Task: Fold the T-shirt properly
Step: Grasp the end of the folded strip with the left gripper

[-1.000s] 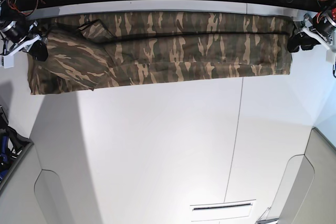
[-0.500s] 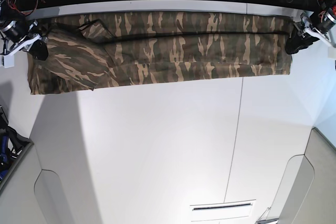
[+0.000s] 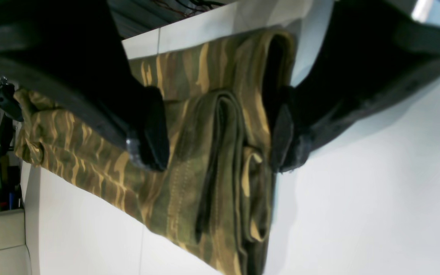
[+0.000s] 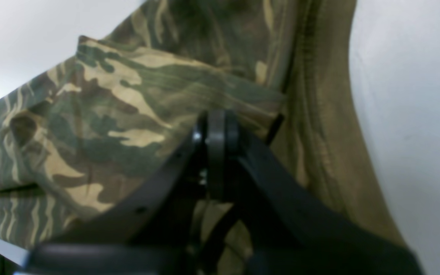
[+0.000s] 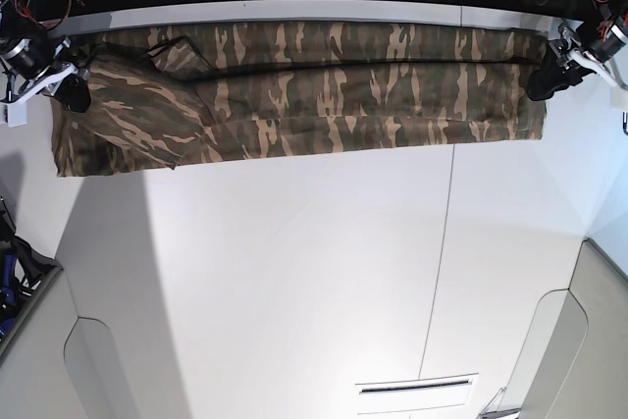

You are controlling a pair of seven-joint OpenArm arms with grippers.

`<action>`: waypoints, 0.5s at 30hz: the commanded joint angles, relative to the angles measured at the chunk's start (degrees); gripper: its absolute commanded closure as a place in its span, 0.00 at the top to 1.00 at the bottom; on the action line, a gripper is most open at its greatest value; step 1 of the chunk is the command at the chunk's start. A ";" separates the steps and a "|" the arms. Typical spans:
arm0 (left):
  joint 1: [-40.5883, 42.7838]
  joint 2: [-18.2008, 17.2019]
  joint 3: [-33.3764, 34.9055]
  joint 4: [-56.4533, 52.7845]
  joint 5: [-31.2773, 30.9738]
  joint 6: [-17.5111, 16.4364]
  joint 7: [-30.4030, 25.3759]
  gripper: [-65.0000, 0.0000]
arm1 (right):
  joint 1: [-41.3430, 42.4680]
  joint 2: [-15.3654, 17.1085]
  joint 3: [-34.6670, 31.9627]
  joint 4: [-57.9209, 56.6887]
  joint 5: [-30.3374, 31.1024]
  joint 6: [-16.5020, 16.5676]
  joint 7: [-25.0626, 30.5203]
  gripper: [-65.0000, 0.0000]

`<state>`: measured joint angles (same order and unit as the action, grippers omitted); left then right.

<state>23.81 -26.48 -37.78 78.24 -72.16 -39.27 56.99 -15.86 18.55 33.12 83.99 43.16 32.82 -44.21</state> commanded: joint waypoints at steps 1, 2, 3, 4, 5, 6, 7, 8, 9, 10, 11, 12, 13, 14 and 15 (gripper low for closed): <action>-0.15 -0.98 0.28 0.55 -1.57 -0.73 -0.57 0.67 | 0.26 0.96 0.33 0.79 1.55 0.44 0.63 0.00; -0.17 -0.98 0.98 0.55 -1.55 -0.73 -0.59 0.67 | 0.26 0.96 0.33 0.79 1.90 0.44 0.61 0.00; -0.20 -0.98 1.88 0.55 -1.53 -0.73 -0.63 0.67 | 0.26 0.96 0.33 0.81 2.23 0.42 0.52 0.00; -0.35 -0.98 2.93 0.55 -1.51 -0.73 -0.63 0.67 | 0.26 0.96 0.33 0.79 2.43 0.42 0.46 0.00; -0.61 -0.98 3.96 0.55 -1.27 -0.73 -0.74 0.67 | 0.26 0.96 0.33 0.81 2.54 0.42 0.44 0.00; -0.98 -0.98 4.92 0.55 -0.63 -0.73 -1.07 0.67 | 0.26 0.96 0.33 0.79 2.51 0.42 0.35 0.00; -1.25 -0.98 5.62 0.55 0.33 -0.73 -1.75 0.67 | 0.26 0.96 0.33 0.79 2.51 0.42 0.17 0.00; -1.66 -0.98 6.12 0.55 1.16 -0.73 -2.29 0.67 | 0.26 0.96 0.33 0.79 2.51 0.42 -0.22 0.00; -2.01 -0.98 6.32 0.55 1.81 -0.73 -2.38 0.67 | 0.26 0.96 0.33 0.79 2.54 0.44 -0.85 0.00; -2.47 -0.98 6.32 0.55 2.27 -0.73 -2.36 0.67 | 0.26 0.96 0.33 0.79 2.67 0.42 -1.27 0.00; -2.91 -0.98 6.32 0.55 2.82 -0.73 -2.34 0.67 | 0.26 0.98 0.33 0.81 2.89 0.42 -1.77 0.00; -3.10 -1.01 6.32 0.55 3.04 -0.73 -2.36 0.66 | 0.26 0.98 0.33 0.81 3.21 0.42 -2.23 0.00; -3.23 -0.98 6.32 0.55 2.86 -0.73 -2.40 0.62 | 0.26 0.98 0.35 0.79 3.61 0.44 -2.34 0.00; -3.37 -0.98 6.32 0.55 2.73 -0.73 -2.49 0.54 | 0.26 0.98 0.33 0.79 3.80 0.42 -2.34 0.00; -3.37 -0.98 6.32 0.55 2.73 -0.73 -2.73 0.42 | 0.26 0.98 0.35 0.81 3.85 0.42 -2.32 0.00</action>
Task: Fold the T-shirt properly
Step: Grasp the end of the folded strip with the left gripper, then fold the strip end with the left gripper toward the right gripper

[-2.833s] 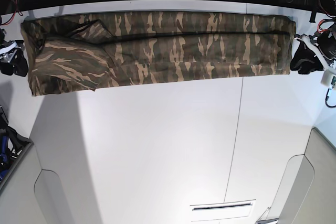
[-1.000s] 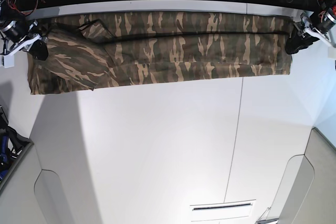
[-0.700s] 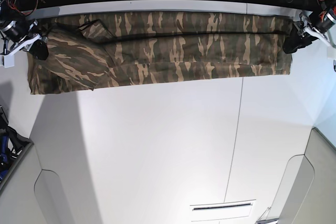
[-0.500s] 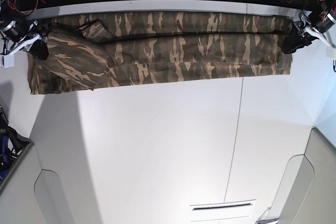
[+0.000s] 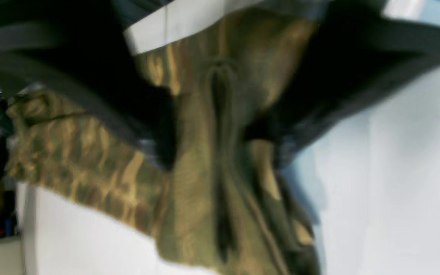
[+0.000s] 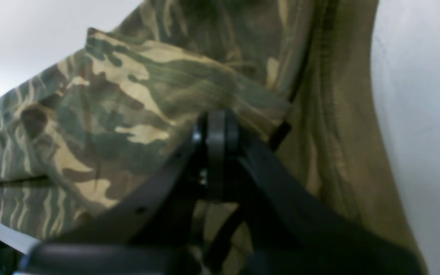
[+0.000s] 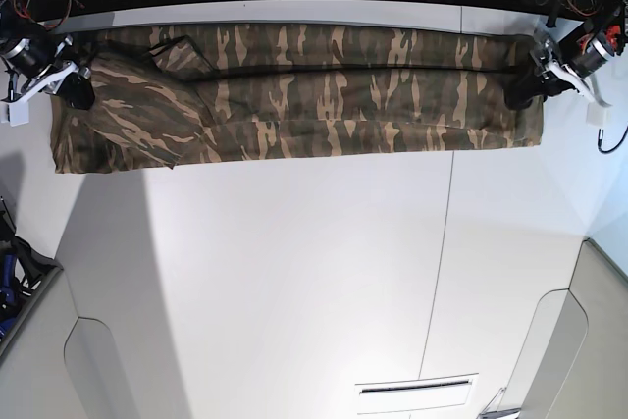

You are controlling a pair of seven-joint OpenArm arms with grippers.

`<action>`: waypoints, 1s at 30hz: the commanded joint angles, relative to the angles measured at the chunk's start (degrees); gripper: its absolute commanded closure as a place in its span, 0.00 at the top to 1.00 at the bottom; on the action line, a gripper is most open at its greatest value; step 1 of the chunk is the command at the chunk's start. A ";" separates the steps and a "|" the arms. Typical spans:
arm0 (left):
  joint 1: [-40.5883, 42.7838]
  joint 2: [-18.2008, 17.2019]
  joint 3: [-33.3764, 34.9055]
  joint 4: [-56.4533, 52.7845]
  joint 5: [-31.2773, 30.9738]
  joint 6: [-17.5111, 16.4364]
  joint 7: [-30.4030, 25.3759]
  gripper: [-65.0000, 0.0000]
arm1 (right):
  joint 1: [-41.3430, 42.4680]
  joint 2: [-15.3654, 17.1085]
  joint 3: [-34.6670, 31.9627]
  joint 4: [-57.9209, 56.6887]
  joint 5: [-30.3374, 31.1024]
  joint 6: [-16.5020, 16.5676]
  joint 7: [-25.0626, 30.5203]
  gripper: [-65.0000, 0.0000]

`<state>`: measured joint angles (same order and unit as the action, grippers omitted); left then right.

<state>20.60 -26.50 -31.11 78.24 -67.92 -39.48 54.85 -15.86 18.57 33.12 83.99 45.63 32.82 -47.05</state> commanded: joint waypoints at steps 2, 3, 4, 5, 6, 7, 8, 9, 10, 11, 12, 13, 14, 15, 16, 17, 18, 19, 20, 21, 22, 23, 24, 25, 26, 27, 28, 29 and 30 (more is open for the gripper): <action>-0.15 -0.96 -0.35 0.55 -1.51 -0.52 -0.87 0.16 | 0.26 0.96 0.35 0.81 1.90 0.42 0.52 0.00; -0.15 -0.96 -0.35 0.55 -1.53 -0.52 -1.11 0.05 | 0.26 0.96 0.35 0.81 2.51 0.44 0.52 0.00; -0.15 -0.96 -0.35 0.55 -1.68 -0.52 -1.68 0.00 | 0.26 0.96 0.35 0.81 3.21 0.42 0.52 0.00; -0.15 -0.96 -0.35 0.55 -1.70 -0.52 -2.62 0.00 | 0.28 0.96 0.35 0.83 3.96 0.42 0.50 0.00; -0.15 -0.96 -0.35 0.55 -1.66 -0.52 -3.65 0.00 | 0.28 0.96 0.39 0.92 4.87 0.42 0.50 0.00; -0.20 -0.98 -0.35 0.55 -1.66 -0.52 -4.52 0.00 | 0.28 0.96 0.39 1.16 5.68 0.44 0.50 0.00; -0.50 -0.98 -0.35 0.57 -1.64 -0.52 -4.92 0.00 | 0.28 0.96 0.39 1.51 5.92 0.44 0.48 0.00; -0.81 -1.01 -0.35 0.57 -1.62 -0.52 -4.90 0.00 | 0.28 0.96 0.39 2.05 6.03 0.44 0.48 0.00; -1.29 -1.01 -0.35 0.59 -1.62 -0.52 -4.87 0.00 | 0.26 0.94 0.48 2.82 6.05 0.44 0.46 0.00; -1.75 -1.01 -0.35 0.59 -1.46 -0.52 -4.85 0.00 | 0.28 0.94 0.63 3.65 6.03 0.44 0.20 0.09; -2.27 -1.09 -0.35 0.61 -1.44 -0.52 -4.85 0.00 | 0.26 0.94 0.79 4.72 6.03 0.44 0.09 0.18; -2.71 -1.18 -0.35 0.61 -1.31 -0.52 -4.85 0.00 | 0.26 0.94 1.03 5.90 6.01 0.46 0.02 0.25; -3.26 -1.31 -0.35 0.74 -1.09 -0.52 -4.85 0.00 | 0.26 0.94 1.36 7.15 5.95 0.46 -0.33 0.31; -3.78 -1.46 -0.35 0.85 -0.57 -0.52 -4.87 0.00 | 0.26 0.94 1.77 8.41 5.84 0.46 -0.76 0.34; -4.39 -1.70 -0.35 0.92 0.04 -0.52 -4.85 0.00 | 0.26 0.94 2.16 9.75 5.84 0.46 -1.01 0.34; -4.94 -2.16 -0.35 0.94 0.52 -0.52 -4.87 0.00 | 0.26 0.94 2.64 11.06 5.81 0.46 -1.40 0.34; -5.57 -2.67 -0.37 0.94 1.05 -0.52 -4.83 0.00 | 0.26 0.96 3.13 12.22 5.79 0.46 -1.70 0.34; -6.16 -3.34 -0.37 0.98 1.62 -0.52 -4.76 0.00 | 0.26 0.96 3.61 13.27 5.79 0.46 -1.92 0.34; -6.67 -4.07 -0.37 1.09 2.05 -0.52 -4.44 0.00 | 0.26 0.94 4.04 14.12 5.77 0.46 -2.12 0.34; -7.19 -4.72 -0.37 1.49 2.67 -0.52 -4.17 0.00 | 0.26 0.94 4.50 14.80 5.73 0.46 -2.36 0.34; -7.45 -5.40 -0.37 2.23 2.93 -0.52 -3.52 0.00 | 0.26 0.94 4.87 15.19 5.57 0.46 -2.49 0.34; -7.41 -6.01 -0.37 3.54 2.89 -0.52 -2.86 0.00 | 0.26 0.94 5.31 15.34 5.51 0.46 -2.49 0.34; -7.41 -6.23 -0.37 5.35 2.84 -0.52 -1.84 0.00 | 0.26 0.94 5.73 15.32 5.31 0.44 -2.51 0.34; -7.39 -6.19 -0.37 7.54 2.91 -0.52 -0.63 0.00 | 0.26 0.94 6.05 15.32 5.33 0.46 -2.49 0.34; -7.39 -6.08 -0.33 9.86 2.89 -0.52 0.83 0.00 | 0.26 0.94 6.27 15.32 5.35 0.46 -2.49 0.34; -7.39 -5.75 -0.28 12.39 2.86 -0.52 1.99 0.00 | 0.26 0.94 6.32 15.32 5.33 0.44 -2.45 0.34; -7.21 -5.38 -0.28 14.93 2.82 -0.52 2.73 0.00 | 0.26 0.94 6.36 15.32 5.33 0.46 -2.47 0.34; -7.06 -4.92 -0.26 17.51 2.84 -0.52 3.17 0.00 | 0.26 0.92 6.36 15.32 5.33 0.44 -2.47 0.34; -7.06 -4.26 -0.13 19.96 2.86 -0.52 3.78 0.00 | 0.26 0.94 6.36 15.32 5.22 0.44 -2.47 0.34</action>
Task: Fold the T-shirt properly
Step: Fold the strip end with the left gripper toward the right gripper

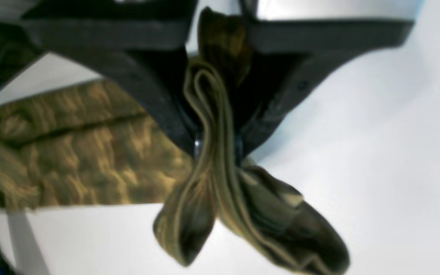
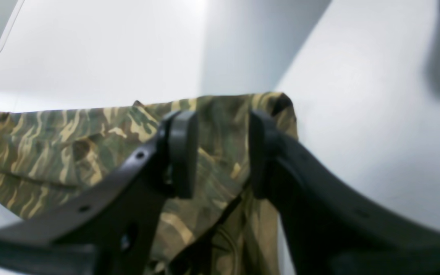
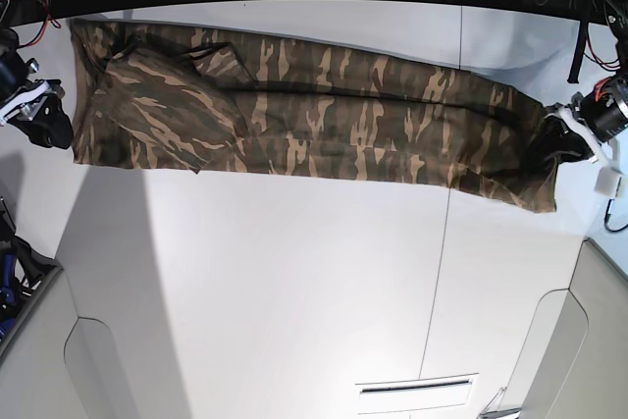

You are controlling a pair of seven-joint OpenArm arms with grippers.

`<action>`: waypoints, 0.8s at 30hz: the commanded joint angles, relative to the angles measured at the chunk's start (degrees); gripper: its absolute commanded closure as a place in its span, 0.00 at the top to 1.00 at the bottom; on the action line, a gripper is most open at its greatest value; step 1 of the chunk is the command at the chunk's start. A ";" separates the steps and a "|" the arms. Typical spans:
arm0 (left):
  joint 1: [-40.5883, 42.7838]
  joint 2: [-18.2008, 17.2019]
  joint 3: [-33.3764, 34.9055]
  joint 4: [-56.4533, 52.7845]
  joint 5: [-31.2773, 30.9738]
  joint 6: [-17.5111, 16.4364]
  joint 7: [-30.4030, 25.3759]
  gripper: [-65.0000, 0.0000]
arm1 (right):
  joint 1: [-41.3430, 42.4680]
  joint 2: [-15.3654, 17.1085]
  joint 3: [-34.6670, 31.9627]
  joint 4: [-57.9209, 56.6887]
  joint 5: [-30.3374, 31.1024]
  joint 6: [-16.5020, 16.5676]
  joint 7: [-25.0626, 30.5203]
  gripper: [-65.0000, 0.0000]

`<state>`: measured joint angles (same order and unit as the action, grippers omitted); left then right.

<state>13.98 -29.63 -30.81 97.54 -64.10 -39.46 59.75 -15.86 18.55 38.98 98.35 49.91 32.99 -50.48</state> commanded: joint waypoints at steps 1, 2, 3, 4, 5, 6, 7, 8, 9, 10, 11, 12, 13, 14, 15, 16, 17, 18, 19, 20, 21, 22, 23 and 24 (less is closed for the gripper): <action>-0.46 -0.39 0.00 2.95 -0.74 -0.54 -0.50 0.00 | 0.26 0.96 0.50 0.96 0.79 0.26 0.96 0.34; -0.46 0.31 0.98 4.96 -0.70 -0.54 0.11 0.00 | 0.26 0.96 0.50 0.96 0.59 0.26 0.96 0.34; -0.48 0.92 2.47 6.62 -0.13 -0.54 0.39 0.00 | 0.26 0.96 0.50 0.96 0.39 0.26 0.96 0.34; -0.48 1.53 4.46 8.00 1.16 -0.54 0.46 0.00 | 0.26 0.96 0.50 0.96 0.42 0.26 0.96 0.34; -0.48 2.12 6.84 9.25 2.62 -0.54 0.42 0.00 | 0.26 0.96 0.50 0.96 0.42 0.26 0.98 0.34; -0.48 2.56 9.49 10.45 3.96 0.35 0.24 0.00 | 0.26 0.96 0.50 0.96 0.42 0.26 0.96 0.34; -0.50 3.02 12.20 11.63 5.46 1.27 -0.07 0.00 | 0.26 0.96 0.50 0.96 0.39 0.26 0.96 0.34; -0.55 3.37 14.82 12.92 7.19 1.95 -0.90 0.00 | 0.26 0.96 0.50 0.96 0.15 0.26 0.96 0.34; -0.63 3.80 17.25 14.16 9.20 3.04 -1.95 0.00 | 0.26 0.96 0.50 0.96 -0.13 0.24 0.96 0.34; -0.66 4.31 19.37 15.45 11.52 4.44 -3.28 0.00 | 0.26 0.96 0.50 0.96 -0.20 0.24 0.94 0.34; -0.66 4.94 21.33 16.50 13.66 5.57 -4.72 0.00 | 0.24 0.96 0.50 0.96 -0.22 0.24 0.94 0.34; -0.66 5.64 23.15 17.22 15.50 6.80 -6.03 0.00 | 0.26 0.96 0.50 0.96 -0.22 0.26 0.94 0.34; -0.66 6.47 24.85 17.55 17.09 7.65 -6.75 0.00 | 0.26 0.96 0.50 0.96 -0.22 0.26 0.94 0.34; -0.66 7.39 26.45 17.59 18.38 8.13 -6.86 0.00 | 0.26 0.96 0.50 0.96 -0.24 0.26 0.94 0.34; -0.63 8.28 28.09 17.57 19.54 8.46 -6.80 0.00 | 0.26 0.96 0.50 0.96 -0.57 0.24 0.94 0.34; -0.61 9.11 29.75 17.51 20.46 8.44 -6.78 0.00 | 0.26 0.96 0.50 0.96 -1.29 0.24 0.94 0.34; -0.63 9.84 31.45 17.46 21.18 8.44 -6.86 0.00 | 0.26 0.98 0.50 0.96 -2.10 0.24 0.96 0.34; -0.66 10.47 33.11 17.46 21.88 8.44 -7.43 0.00 | 0.26 0.98 0.50 0.96 -3.13 0.20 0.98 0.34; -0.68 11.13 34.53 17.46 22.67 8.44 -8.28 0.00 | 0.26 0.98 0.50 0.90 -4.20 0.15 0.96 0.34; -0.68 11.82 35.78 17.46 23.56 8.44 -9.07 0.00 | 0.24 0.98 0.50 0.83 -5.07 -0.44 0.94 0.34; -0.68 12.59 36.85 17.46 24.65 8.44 -9.77 0.00 | 0.24 0.98 0.50 0.81 -5.99 -1.11 0.94 0.34; -0.66 13.40 37.79 17.46 25.90 8.44 -10.38 0.00 | 0.26 0.98 0.50 0.79 -6.86 -1.51 0.94 0.35; -0.66 14.25 38.60 17.42 27.30 8.44 -10.84 0.00 | 0.24 0.98 0.50 0.79 -7.52 -1.73 0.94 0.37; -0.66 15.10 39.23 17.22 28.68 8.44 -11.10 0.00 | 0.24 0.98 0.50 0.79 -7.78 -1.73 0.94 0.41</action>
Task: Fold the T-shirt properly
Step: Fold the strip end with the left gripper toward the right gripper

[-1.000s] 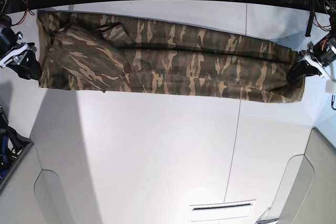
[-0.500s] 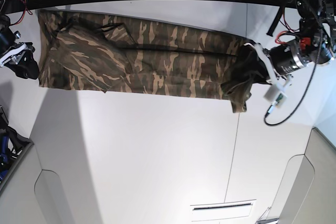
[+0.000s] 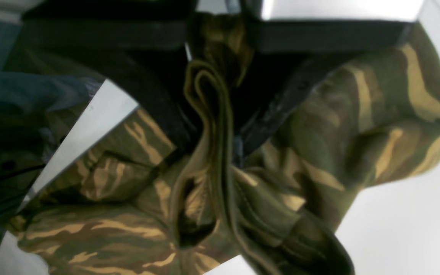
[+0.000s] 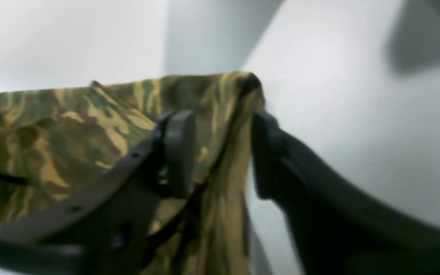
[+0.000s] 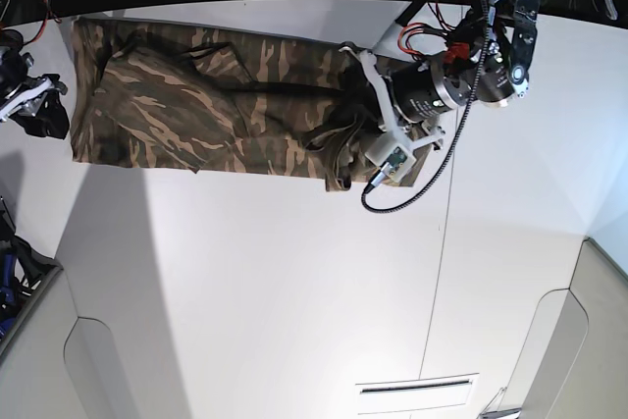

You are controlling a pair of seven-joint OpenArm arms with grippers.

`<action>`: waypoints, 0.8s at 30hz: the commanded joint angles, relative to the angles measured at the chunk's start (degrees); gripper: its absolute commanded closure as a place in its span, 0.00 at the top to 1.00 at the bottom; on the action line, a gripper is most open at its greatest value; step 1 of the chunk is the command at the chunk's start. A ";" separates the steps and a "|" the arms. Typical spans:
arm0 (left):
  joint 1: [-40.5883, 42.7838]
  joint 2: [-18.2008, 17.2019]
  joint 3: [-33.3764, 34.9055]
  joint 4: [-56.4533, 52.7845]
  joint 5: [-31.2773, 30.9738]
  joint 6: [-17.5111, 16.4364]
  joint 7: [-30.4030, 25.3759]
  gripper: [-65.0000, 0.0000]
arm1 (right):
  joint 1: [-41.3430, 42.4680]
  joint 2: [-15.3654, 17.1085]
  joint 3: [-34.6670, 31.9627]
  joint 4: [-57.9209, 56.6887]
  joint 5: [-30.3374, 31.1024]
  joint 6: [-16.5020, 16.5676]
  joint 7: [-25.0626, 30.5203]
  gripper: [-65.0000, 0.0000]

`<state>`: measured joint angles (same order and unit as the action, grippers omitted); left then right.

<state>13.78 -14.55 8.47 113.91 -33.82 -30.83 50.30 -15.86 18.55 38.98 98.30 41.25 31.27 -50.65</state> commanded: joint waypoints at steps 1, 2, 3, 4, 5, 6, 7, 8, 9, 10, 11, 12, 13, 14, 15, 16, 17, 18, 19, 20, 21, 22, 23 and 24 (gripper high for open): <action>-0.46 0.79 0.48 0.46 -0.33 -0.20 -2.01 0.00 | 0.24 0.98 0.50 0.79 0.70 0.00 1.07 0.47; -0.46 1.44 0.87 -0.07 0.79 -0.20 -2.56 0.06 | 0.24 0.98 0.50 0.68 0.57 -0.02 0.98 0.54; -0.46 1.90 1.33 -0.72 1.64 -0.20 -3.15 0.17 | 0.24 0.98 0.50 0.52 0.31 -0.04 0.90 0.59; -0.46 2.23 1.77 -1.44 2.27 -0.22 -3.89 0.29 | 0.24 0.98 0.50 0.31 0.09 -0.07 0.90 0.62; -0.46 2.34 2.25 -2.25 2.43 -0.22 -4.87 0.41 | 0.24 0.98 0.50 -0.13 0.04 -0.20 0.90 0.63; -0.44 2.32 2.80 -3.08 2.34 -0.22 -6.34 0.51 | 0.24 0.98 0.50 -0.76 0.09 -0.20 0.90 0.63; -0.44 2.34 3.37 -3.98 2.34 -0.22 -7.93 0.57 | 0.24 0.96 0.48 -1.55 0.13 -0.20 0.92 0.63; -0.44 2.34 4.04 -4.74 2.34 -0.22 -9.42 0.59 | 0.24 0.96 0.48 -2.54 0.48 -0.17 0.90 0.63; -0.46 2.34 4.74 -5.42 2.36 -0.22 -10.73 0.59 | 0.24 0.98 0.48 -3.76 1.07 -0.17 0.90 0.63; -0.46 2.32 5.44 -5.90 2.36 -0.22 -11.87 0.59 | 0.26 0.98 0.48 -5.07 1.51 -0.13 0.90 0.63; -0.46 2.34 6.05 -6.14 2.36 -0.22 -12.61 0.59 | 0.24 0.96 0.48 -6.29 2.01 0.04 0.90 0.63; -0.46 2.34 6.64 -6.14 2.36 -0.22 -12.79 0.59 | 0.24 0.96 0.48 -7.50 2.84 0.04 0.83 0.63; -0.46 2.36 7.13 -6.12 2.32 -0.22 -12.79 0.59 | 0.24 0.98 0.48 -8.66 3.91 0.07 0.57 0.63; -0.46 2.36 7.50 -6.12 2.21 -0.22 -12.79 0.59 | 0.24 0.96 0.48 -9.66 5.40 0.39 0.04 0.63; -0.44 2.36 7.76 -6.12 1.60 -0.22 -12.74 0.59 | 0.24 0.96 0.48 -10.47 6.99 1.01 -0.68 0.63; -0.44 2.38 7.76 -6.12 0.70 -0.24 -12.72 0.59 | 0.24 0.96 0.48 -11.19 8.17 1.40 -1.22 0.63; -0.44 2.51 7.76 -6.12 -0.20 -0.22 -12.50 0.59 | 0.26 0.94 0.46 -11.87 8.79 1.70 -1.29 0.63; -0.46 2.49 7.74 -6.12 -0.68 -0.24 -12.52 0.59 | 0.26 0.96 0.35 -12.61 9.05 1.77 -1.22 0.63; -0.48 2.49 7.74 -6.12 -0.72 -0.22 -12.59 0.59 | 0.26 0.94 0.26 -13.40 9.49 1.86 -1.22 0.63; -0.48 2.47 7.74 -6.08 -0.70 -0.24 -12.55 0.59 | 0.26 0.90 0.17 -14.21 10.38 2.25 -1.25 0.63; -0.50 2.49 7.74 -6.08 -0.70 -0.24 -12.33 0.59 | 0.26 0.72 0.07 -14.86 10.67 2.47 -1.25 0.63; -0.59 2.47 7.74 -6.05 -0.79 -0.26 -11.87 0.59 | 0.26 0.52 -0.13 -15.41 10.86 2.60 -1.25 0.63; -0.63 2.49 7.74 -5.95 -1.22 -0.31 -10.93 0.59 | 0.26 0.33 -0.37 -15.82 11.02 2.64 -1.22 0.63; -0.61 2.49 7.74 -5.64 -1.68 -0.92 -10.21 0.59 | 0.26 0.33 -0.63 -16.24 11.69 2.64 -1.27 0.63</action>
<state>13.65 -12.12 16.23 106.98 -34.15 -31.14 41.15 -15.70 18.06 38.17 81.45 52.14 33.30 -52.53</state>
